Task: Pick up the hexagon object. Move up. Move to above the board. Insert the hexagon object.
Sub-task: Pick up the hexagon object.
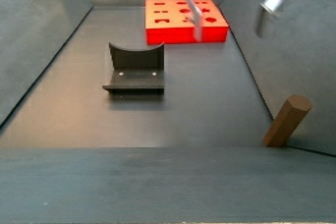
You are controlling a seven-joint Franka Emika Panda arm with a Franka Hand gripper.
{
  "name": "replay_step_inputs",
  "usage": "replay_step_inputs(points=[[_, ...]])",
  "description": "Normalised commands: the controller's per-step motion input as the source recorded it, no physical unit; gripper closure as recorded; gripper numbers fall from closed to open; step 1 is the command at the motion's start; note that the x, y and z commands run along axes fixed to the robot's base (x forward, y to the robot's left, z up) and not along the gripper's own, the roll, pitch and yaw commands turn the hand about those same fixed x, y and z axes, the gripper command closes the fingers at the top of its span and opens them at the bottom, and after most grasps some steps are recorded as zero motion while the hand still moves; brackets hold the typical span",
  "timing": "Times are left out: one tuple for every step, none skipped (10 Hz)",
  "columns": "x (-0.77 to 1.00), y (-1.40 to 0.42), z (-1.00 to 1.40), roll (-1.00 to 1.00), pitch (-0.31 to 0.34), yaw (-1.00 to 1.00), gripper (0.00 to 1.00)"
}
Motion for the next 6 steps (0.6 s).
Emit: replay_step_inputs(points=[[-1.0,0.75,-0.31,-0.15,0.0,0.07,0.0],[-1.0,0.62,-0.3,-0.1,-0.02,0.04,0.0],[-1.0,0.59,-0.29,-0.1,-0.003,0.03,0.0],[-1.0,0.66,-0.16,-0.16,0.0,0.07,0.0],[-1.0,0.59,-0.17,-0.12,-0.009,0.06,0.0],[-0.86,0.68,-0.24,-0.14,-0.044,0.2,0.0]])
